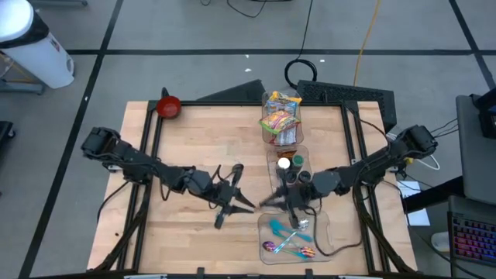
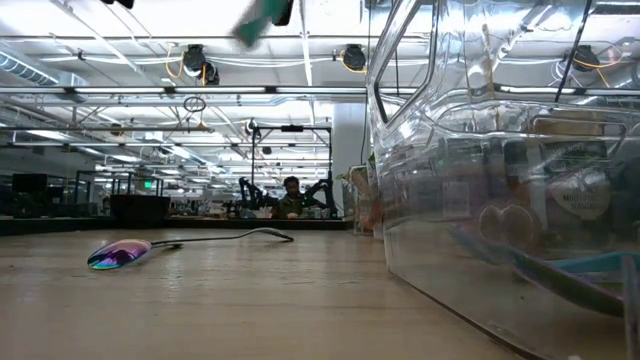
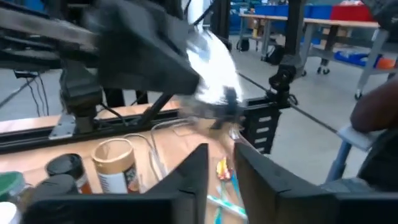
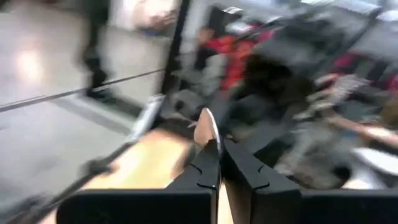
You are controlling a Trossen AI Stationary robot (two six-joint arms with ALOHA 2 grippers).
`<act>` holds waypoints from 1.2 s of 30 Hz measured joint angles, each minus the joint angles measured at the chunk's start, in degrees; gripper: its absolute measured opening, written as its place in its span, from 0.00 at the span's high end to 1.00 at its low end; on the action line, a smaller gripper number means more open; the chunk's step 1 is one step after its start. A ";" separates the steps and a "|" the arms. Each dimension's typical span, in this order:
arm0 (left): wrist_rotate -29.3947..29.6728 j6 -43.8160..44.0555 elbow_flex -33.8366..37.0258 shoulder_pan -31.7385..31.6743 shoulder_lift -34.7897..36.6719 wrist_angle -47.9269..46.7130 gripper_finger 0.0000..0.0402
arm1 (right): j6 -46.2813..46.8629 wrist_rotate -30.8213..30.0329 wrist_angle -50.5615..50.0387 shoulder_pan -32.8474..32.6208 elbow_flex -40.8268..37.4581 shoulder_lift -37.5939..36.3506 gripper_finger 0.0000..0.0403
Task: Pick & Place Food Item
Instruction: Put the light blue spoon into the bottom transparent bin
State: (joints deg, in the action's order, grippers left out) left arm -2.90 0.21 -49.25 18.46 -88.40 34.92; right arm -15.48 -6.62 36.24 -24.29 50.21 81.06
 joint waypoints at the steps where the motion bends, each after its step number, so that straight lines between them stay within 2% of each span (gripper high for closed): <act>1: 0.13 0.74 0.00 0.18 0.14 -0.13 0.77 | 0.18 0.99 -0.59 -0.18 -0.18 -0.03 1.00; 5: -0.56 3.18 0.00 0.56 0.19 -0.69 0.59 | 0.11 1.43 -1.22 -0.44 -0.19 0.06 1.00; 9: -1.97 0.89 0.00 0.76 0.48 -3.00 0.44 | -0.21 0.12 -1.53 -0.24 -0.14 -0.06 1.00; 14: 2.06 -0.23 0.04 -1.23 8.70 -17.14 0.33 | 1.35 2.65 -4.71 -1.12 -0.12 -2.72 1.00; 17: 2.29 3.32 0.11 -2.32 15.25 -27.18 0.30 | 1.33 2.30 -8.12 -2.65 -0.12 -4.73 1.00; 21: 2.92 4.12 3.83 0.24 22.71 -30.49 0.28 | 0.93 2.43 -11.83 -5.28 -0.10 -7.82 1.00; 29: 19.24 4.43 18.22 8.37 36.48 -24.93 0.30 | -0.30 2.38 -22.12 -10.58 -0.08 -13.07 1.00; 36: 21.36 4.50 27.48 9.16 40.92 -17.11 0.31 | 2.52 2.40 -32.26 -13.76 -0.08 -15.57 1.00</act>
State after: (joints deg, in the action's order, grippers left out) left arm 18.47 4.70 -21.77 27.62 -47.48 17.81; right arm -12.96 -4.22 3.98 -38.05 50.13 65.49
